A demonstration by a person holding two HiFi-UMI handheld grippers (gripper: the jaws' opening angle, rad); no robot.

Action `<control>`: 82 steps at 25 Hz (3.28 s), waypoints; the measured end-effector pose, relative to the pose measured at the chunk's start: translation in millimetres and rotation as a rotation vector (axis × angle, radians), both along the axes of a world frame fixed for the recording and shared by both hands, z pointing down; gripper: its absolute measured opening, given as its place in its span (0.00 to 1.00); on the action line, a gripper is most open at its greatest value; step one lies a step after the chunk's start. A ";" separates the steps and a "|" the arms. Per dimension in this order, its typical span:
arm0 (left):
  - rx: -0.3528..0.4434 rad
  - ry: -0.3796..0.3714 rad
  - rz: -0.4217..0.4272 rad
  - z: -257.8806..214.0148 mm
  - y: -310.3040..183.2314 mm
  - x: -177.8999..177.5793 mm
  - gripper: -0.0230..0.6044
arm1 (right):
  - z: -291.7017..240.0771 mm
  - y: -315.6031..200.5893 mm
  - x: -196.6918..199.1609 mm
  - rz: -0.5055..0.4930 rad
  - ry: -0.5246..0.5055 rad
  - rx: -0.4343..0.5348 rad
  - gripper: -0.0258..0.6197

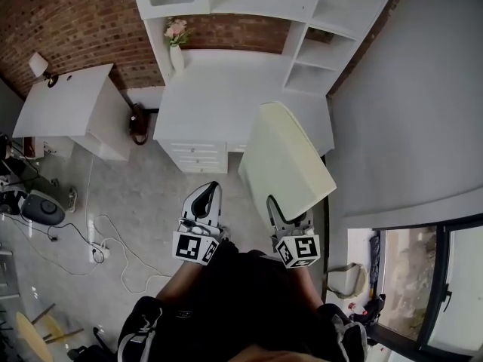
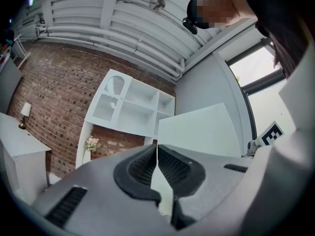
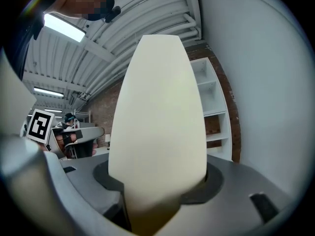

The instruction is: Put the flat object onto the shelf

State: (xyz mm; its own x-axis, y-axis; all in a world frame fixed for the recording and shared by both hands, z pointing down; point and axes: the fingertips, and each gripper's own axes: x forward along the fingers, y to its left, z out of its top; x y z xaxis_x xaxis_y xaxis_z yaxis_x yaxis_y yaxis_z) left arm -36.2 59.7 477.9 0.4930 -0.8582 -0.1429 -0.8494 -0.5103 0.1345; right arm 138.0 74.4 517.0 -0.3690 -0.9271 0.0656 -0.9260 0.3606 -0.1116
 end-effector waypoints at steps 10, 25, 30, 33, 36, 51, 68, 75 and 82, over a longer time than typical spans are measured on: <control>-0.034 0.014 -0.036 8.4 -103.7 -17.6 0.06 | -3.6 -108.3 -12.0 -0.038 0.006 -0.008 0.49; 0.008 -0.011 -0.136 -20.2 -294.5 12.8 0.06 | -23.7 -317.6 16.7 -0.186 0.065 0.083 0.49; 0.015 -0.016 -0.176 -24.2 -332.2 4.7 0.06 | -20.2 -361.7 25.6 -0.175 0.111 0.069 0.49; 0.014 -0.005 -0.175 -24.6 -352.5 -10.0 0.06 | -26.5 -371.9 23.4 -0.152 0.131 0.086 0.49; 0.017 0.002 -0.159 -29.5 -373.5 -21.1 0.06 | -42.6 -386.9 17.0 -0.126 0.215 0.121 0.49; -0.011 0.057 -0.063 -23.8 -417.7 -56.1 0.06 | -151.4 -436.1 -0.9 0.127 0.720 0.329 0.49; -0.031 0.064 -0.062 -18.3 -430.0 -71.6 0.06 | -110.2 -590.3 -24.2 0.193 1.626 0.385 0.49; -0.038 0.060 -0.060 -13.4 -436.8 -74.4 0.06 | -96.8 -632.9 -33.4 0.129 1.632 0.350 0.50; -0.058 0.059 -0.070 -9.0 -440.3 -78.6 0.06 | -79.8 -675.5 -41.8 0.021 1.603 0.202 0.59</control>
